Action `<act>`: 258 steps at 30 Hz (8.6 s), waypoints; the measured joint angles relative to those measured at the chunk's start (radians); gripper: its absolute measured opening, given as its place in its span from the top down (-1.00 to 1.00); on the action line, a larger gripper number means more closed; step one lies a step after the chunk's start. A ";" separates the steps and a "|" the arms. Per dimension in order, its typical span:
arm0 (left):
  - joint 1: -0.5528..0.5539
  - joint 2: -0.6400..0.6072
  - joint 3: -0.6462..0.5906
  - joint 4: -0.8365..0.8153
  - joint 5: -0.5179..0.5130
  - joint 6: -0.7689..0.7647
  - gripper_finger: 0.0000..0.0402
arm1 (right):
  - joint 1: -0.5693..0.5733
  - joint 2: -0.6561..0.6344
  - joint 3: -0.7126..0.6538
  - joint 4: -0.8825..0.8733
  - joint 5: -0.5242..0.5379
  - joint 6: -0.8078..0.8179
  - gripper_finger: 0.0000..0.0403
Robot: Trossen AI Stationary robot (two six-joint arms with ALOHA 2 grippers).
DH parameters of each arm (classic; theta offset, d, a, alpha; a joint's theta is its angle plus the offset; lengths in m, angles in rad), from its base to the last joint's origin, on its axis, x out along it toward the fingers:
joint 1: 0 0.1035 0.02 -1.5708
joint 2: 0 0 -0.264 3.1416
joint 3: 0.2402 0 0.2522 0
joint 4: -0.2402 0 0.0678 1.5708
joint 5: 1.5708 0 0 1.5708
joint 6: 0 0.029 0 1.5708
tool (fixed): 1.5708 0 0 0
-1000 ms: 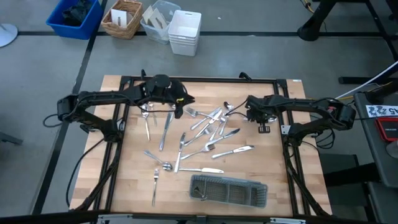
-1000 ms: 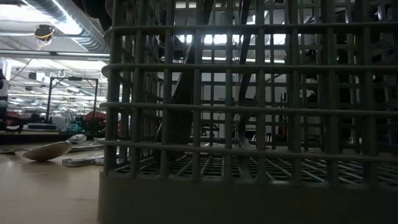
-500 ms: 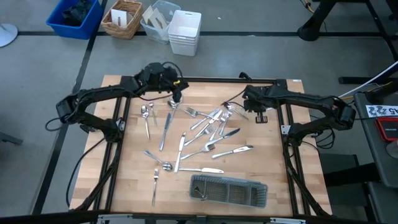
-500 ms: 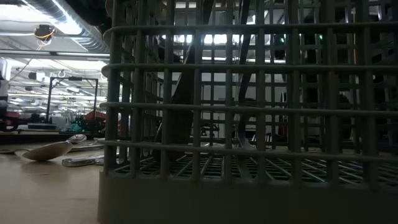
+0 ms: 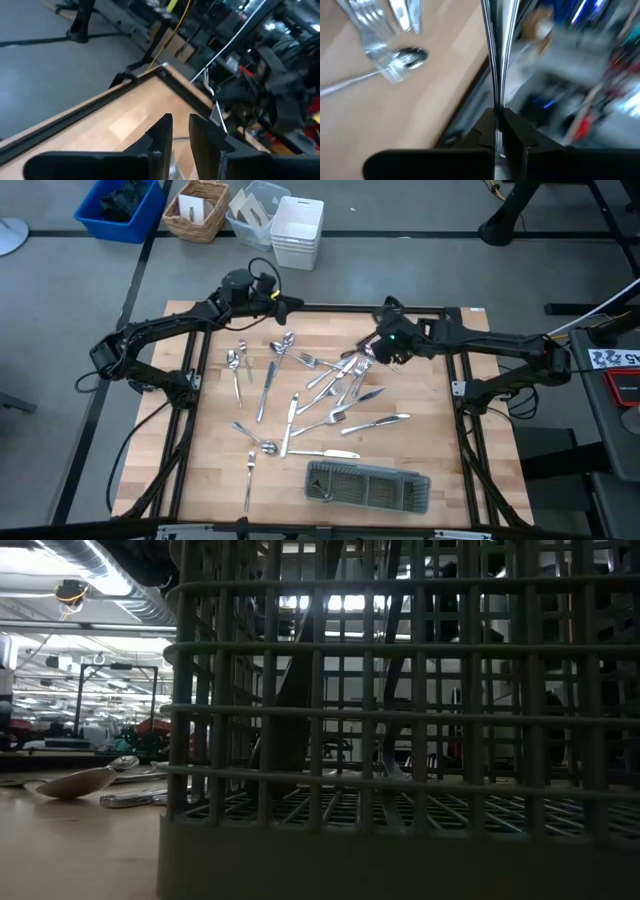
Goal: Sort silverware
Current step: Put the spoon into the gray silverware rack, then put the fork into the gray silverware rack
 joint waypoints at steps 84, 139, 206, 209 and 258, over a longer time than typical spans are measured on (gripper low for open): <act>-0.341 0.320 0.001 0.419 -0.233 0.168 0.45 | 0.274 0.225 0.000 0.430 0.031 -0.734 0.91; -0.457 -0.133 0.001 0.014 -0.181 0.348 0.99 | -0.091 0.030 0.000 -0.021 0.059 0.657 0.35; -1.068 0.389 0.000 0.461 -0.278 0.483 0.86 | -0.357 0.037 0.000 -0.027 -0.308 0.736 0.35; -1.068 0.389 0.000 0.461 -0.278 0.460 0.86 | -0.357 0.037 0.000 -0.027 -0.308 0.736 0.35; -1.065 0.141 0.001 0.207 -0.241 0.443 0.35 | -0.379 0.044 0.000 -0.080 -0.521 0.790 0.35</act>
